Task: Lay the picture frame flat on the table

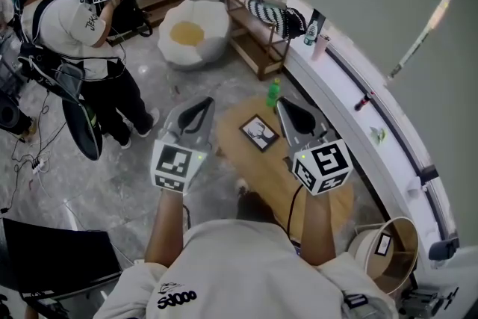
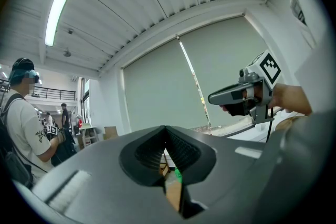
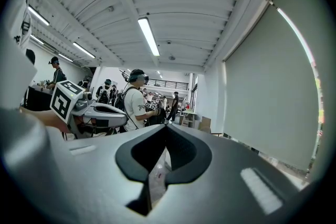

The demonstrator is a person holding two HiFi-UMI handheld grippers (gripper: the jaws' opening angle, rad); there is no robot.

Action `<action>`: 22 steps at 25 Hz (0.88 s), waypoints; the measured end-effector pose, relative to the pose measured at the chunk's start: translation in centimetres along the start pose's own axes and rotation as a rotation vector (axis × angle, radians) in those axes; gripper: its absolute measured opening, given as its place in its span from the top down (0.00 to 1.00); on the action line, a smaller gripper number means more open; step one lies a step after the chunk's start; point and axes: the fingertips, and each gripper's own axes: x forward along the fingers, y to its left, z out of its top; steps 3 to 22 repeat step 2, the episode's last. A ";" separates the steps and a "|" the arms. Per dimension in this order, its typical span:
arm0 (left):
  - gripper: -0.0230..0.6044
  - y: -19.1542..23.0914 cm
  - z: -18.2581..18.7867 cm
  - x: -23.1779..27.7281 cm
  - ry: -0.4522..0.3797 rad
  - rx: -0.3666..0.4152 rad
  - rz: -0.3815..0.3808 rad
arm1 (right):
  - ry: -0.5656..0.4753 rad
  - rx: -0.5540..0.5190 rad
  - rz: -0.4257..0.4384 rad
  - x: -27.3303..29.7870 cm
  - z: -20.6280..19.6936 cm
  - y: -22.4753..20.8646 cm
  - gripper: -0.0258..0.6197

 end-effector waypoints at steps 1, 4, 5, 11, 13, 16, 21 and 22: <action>0.95 0.0 0.0 0.1 0.000 -0.001 -0.001 | -0.001 0.000 0.001 0.0 0.0 -0.1 0.96; 0.95 -0.1 0.0 0.2 0.001 -0.001 -0.002 | -0.002 0.001 0.001 0.1 0.0 -0.2 0.96; 0.95 -0.1 0.0 0.2 0.001 -0.001 -0.002 | -0.002 0.001 0.001 0.1 0.0 -0.2 0.96; 0.95 -0.1 0.0 0.2 0.001 -0.001 -0.002 | -0.002 0.001 0.001 0.1 0.0 -0.2 0.96; 0.95 -0.1 0.0 0.2 0.001 -0.001 -0.002 | -0.002 0.001 0.001 0.1 0.0 -0.2 0.96; 0.95 -0.1 0.0 0.2 0.001 -0.001 -0.002 | -0.002 0.001 0.001 0.1 0.0 -0.2 0.96; 0.95 -0.1 0.0 0.2 0.001 -0.001 -0.002 | -0.002 0.001 0.001 0.1 0.0 -0.2 0.96; 0.95 -0.1 0.0 0.2 0.001 -0.001 -0.002 | -0.002 0.001 0.001 0.1 0.0 -0.2 0.96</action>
